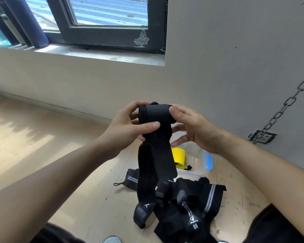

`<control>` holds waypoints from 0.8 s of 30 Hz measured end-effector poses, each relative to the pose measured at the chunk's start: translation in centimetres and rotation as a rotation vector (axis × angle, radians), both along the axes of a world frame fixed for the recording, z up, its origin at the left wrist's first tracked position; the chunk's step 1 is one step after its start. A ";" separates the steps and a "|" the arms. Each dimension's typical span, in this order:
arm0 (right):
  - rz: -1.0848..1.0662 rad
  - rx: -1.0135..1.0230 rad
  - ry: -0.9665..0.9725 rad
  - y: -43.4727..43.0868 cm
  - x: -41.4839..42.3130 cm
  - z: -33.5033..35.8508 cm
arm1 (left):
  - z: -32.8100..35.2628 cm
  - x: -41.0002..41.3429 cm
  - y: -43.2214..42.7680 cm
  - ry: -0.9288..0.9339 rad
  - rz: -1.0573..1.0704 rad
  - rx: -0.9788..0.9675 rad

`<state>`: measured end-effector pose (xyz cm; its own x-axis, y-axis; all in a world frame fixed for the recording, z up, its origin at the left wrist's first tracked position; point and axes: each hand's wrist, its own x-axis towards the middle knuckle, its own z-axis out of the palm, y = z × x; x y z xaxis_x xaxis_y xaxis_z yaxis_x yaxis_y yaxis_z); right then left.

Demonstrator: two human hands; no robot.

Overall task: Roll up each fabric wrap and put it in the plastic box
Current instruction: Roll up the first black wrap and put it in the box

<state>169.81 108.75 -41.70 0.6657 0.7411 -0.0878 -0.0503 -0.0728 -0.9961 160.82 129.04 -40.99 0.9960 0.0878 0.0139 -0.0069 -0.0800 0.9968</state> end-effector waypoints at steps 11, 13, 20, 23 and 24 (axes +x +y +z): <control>-0.087 0.126 -0.014 0.0 -0.1 -0.3 | -0.3 0.2 0.2 0.028 -0.093 0.016; -0.096 0.129 -0.049 -0.1 -0.1 -0.4 | -0.3 0.2 0.4 0.076 -0.140 0.019; -0.075 0.153 -0.105 0.0 -0.4 -0.4 | 0.0 0.2 0.5 0.062 -0.109 0.019; -0.074 0.123 -0.115 0.0 -0.4 -0.1 | -0.1 0.3 0.7 0.020 -0.076 0.017; -0.061 0.107 -0.108 0.0 -0.3 -0.1 | -0.1 0.3 0.8 0.006 -0.072 0.016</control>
